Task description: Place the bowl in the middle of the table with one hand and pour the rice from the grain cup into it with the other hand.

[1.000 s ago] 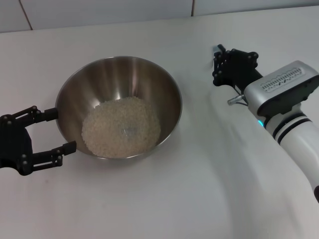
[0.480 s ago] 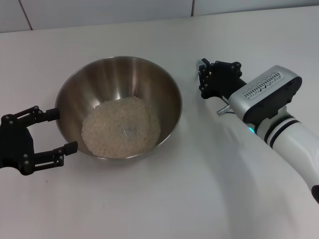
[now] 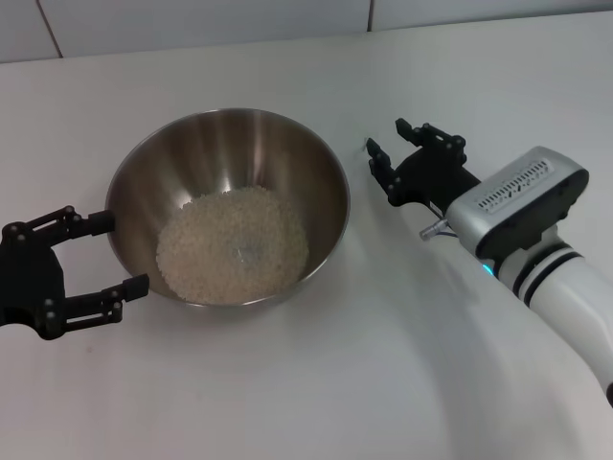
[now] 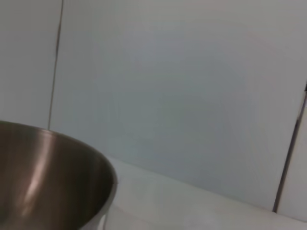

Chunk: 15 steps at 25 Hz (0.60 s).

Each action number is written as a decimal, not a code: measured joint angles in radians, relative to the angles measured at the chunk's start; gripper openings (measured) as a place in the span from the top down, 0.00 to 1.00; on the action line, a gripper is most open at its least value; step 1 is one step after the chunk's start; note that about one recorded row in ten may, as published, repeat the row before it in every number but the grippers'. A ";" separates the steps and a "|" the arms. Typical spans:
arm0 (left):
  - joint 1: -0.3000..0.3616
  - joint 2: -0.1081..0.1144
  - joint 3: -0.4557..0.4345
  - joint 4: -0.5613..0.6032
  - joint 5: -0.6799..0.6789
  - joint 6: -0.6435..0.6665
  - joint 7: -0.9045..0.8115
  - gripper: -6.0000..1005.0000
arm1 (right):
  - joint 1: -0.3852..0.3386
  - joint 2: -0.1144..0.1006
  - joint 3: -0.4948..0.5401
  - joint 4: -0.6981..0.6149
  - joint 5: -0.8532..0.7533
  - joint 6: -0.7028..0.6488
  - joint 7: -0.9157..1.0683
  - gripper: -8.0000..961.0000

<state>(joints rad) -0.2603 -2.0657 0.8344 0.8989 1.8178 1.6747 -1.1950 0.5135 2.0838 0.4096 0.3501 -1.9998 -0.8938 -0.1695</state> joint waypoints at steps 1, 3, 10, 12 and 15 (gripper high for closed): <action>0.001 0.000 0.000 0.000 0.000 0.000 0.000 0.16 | -0.008 0.000 -0.001 0.002 -0.001 -0.009 0.000 0.74; 0.002 0.000 0.000 0.000 0.000 0.000 0.000 0.16 | -0.035 -0.001 -0.001 0.006 -0.012 -0.039 0.000 0.65; 0.005 0.001 0.000 0.000 0.000 0.000 0.001 0.16 | -0.153 -0.007 -0.002 0.012 -0.051 -0.165 0.010 0.35; 0.005 0.001 0.000 0.000 0.000 0.000 0.001 0.16 | -0.177 -0.013 -0.001 0.007 -0.075 -0.202 0.042 0.27; 0.004 0.001 0.000 0.000 0.000 0.000 0.004 0.16 | -0.195 -0.031 -0.001 0.000 -0.120 -0.256 0.115 0.21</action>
<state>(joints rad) -0.2558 -2.0647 0.8344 0.8989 1.8177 1.6750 -1.1907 0.3187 2.0528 0.4085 0.3505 -2.1201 -1.1499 -0.0541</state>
